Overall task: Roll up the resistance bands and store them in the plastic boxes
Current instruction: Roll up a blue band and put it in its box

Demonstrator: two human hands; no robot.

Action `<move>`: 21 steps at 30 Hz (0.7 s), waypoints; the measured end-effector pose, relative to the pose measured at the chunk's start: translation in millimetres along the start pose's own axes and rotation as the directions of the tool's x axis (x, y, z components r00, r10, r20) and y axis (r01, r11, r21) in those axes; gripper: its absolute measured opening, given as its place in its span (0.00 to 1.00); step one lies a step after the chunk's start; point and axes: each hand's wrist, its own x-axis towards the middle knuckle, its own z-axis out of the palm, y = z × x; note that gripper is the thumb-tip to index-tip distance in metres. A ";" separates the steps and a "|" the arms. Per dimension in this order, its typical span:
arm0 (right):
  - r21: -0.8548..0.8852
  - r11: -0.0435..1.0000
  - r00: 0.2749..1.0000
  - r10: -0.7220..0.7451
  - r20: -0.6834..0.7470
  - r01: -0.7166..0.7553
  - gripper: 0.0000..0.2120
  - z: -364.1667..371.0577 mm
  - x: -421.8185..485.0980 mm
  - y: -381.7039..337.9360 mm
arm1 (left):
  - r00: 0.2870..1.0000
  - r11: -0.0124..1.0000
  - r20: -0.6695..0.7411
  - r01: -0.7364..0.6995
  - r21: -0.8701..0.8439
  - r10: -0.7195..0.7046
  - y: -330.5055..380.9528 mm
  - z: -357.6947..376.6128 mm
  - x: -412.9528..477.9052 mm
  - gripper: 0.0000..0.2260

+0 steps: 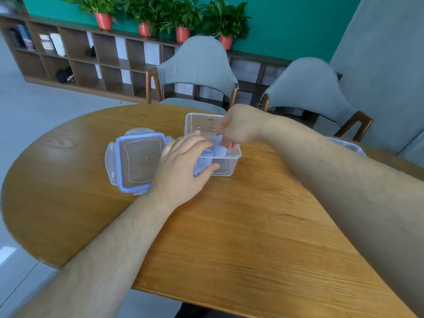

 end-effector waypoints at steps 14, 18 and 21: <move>0.079 0.993 0.960 0.058 0.274 -0.083 0.07 10.8 20.9 0.8 | 0.999 0.999 0.037 0.026 0.025 -0.027 -6.6 13.2 2.2 0.09; 0.196 0.975 0.957 0.044 0.287 -0.104 0.03 4.3 12.1 -0.8 | 0.999 0.999 0.024 0.032 0.011 -0.032 -7.9 15.0 1.2 0.08; 0.054 0.997 0.961 0.030 0.276 -0.047 0.10 0.7 6.4 -4.8 | 0.999 0.999 0.027 0.042 0.007 -0.042 -7.4 14.3 1.8 0.08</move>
